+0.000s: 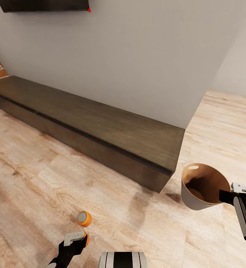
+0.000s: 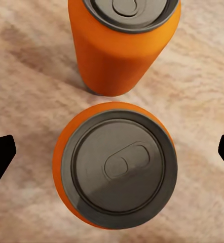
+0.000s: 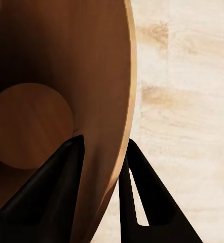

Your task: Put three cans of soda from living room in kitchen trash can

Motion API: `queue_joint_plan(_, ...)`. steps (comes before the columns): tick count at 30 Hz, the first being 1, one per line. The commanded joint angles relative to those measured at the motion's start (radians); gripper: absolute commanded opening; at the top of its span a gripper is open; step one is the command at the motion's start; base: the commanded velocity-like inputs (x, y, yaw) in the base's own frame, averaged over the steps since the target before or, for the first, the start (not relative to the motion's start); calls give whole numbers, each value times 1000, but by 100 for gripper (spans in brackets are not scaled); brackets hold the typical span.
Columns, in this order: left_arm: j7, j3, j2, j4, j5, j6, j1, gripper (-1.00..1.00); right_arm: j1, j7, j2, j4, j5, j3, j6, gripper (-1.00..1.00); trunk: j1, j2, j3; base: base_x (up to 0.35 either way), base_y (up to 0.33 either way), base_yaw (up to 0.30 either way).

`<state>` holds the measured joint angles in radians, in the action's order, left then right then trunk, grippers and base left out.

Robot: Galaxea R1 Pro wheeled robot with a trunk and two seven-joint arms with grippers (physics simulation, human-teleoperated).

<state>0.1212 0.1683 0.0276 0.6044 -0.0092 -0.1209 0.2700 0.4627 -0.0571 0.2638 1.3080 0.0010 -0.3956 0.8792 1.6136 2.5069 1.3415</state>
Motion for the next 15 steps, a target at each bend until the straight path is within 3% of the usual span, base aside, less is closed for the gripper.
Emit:
queue_joint_plan(1,0,0,0,0,0,0,0,100,1,2,0,1,1,0,0,-100,0,0,1,0,0,0)
queue_joint_plan(15,0,0,0,0,0,0,0,100,1,2,2,13,1,-1,0,-100,0,0,16,0,0,0)
